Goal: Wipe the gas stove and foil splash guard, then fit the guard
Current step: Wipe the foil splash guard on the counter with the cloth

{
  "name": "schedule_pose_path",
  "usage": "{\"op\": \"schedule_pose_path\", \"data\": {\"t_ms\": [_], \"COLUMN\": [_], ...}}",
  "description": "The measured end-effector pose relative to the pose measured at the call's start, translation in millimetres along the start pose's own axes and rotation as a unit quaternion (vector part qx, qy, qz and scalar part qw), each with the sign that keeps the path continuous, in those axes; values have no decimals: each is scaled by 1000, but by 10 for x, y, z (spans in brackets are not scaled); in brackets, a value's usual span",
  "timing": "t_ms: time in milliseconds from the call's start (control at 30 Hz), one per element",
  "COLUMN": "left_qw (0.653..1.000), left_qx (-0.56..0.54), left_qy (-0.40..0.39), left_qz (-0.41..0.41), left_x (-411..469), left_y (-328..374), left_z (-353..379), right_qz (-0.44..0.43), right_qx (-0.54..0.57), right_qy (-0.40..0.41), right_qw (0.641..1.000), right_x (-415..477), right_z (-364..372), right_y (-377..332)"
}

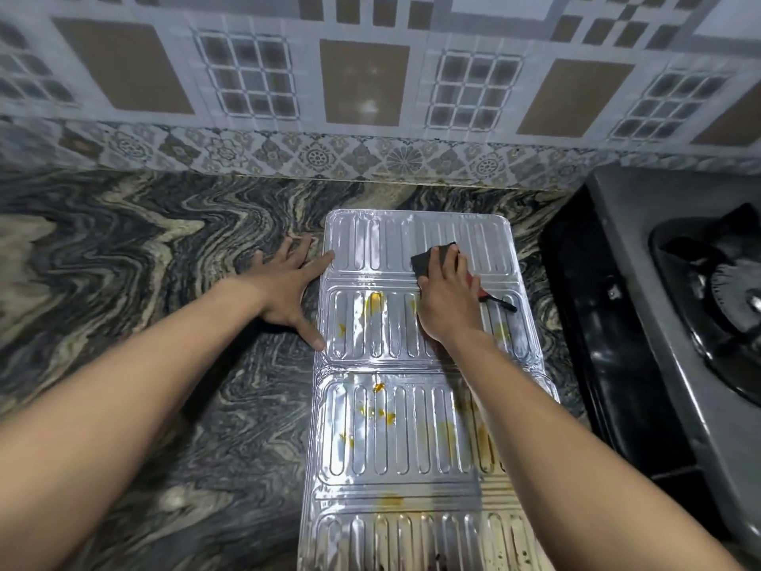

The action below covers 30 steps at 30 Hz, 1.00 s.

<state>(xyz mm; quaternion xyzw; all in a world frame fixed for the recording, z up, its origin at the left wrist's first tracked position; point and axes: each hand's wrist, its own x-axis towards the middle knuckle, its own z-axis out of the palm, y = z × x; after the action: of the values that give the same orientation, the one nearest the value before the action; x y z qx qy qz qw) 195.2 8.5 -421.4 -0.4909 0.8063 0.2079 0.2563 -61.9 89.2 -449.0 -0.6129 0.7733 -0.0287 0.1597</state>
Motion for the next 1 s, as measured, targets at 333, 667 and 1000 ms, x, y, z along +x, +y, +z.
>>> {"op": "schedule_pose_path", "data": {"t_ms": [333, 667, 1000], "left_qw": [1000, 1000, 1000], "left_qx": [-11, -18, -20], "left_qy": [-10, -16, -20], "left_qz": [-7, -9, -14], "left_x": [-29, -53, -63], "left_y": [18, 23, 47], "left_z": [-6, -21, -31], "right_qz": [-248, -264, 20], "right_qx": [11, 0, 5], "right_qy": [-32, -63, 56], "right_qw": [968, 962, 998], "right_x": [-416, -594, -356], "right_z": [272, 181, -36], "right_y": [-540, -153, 451]}}
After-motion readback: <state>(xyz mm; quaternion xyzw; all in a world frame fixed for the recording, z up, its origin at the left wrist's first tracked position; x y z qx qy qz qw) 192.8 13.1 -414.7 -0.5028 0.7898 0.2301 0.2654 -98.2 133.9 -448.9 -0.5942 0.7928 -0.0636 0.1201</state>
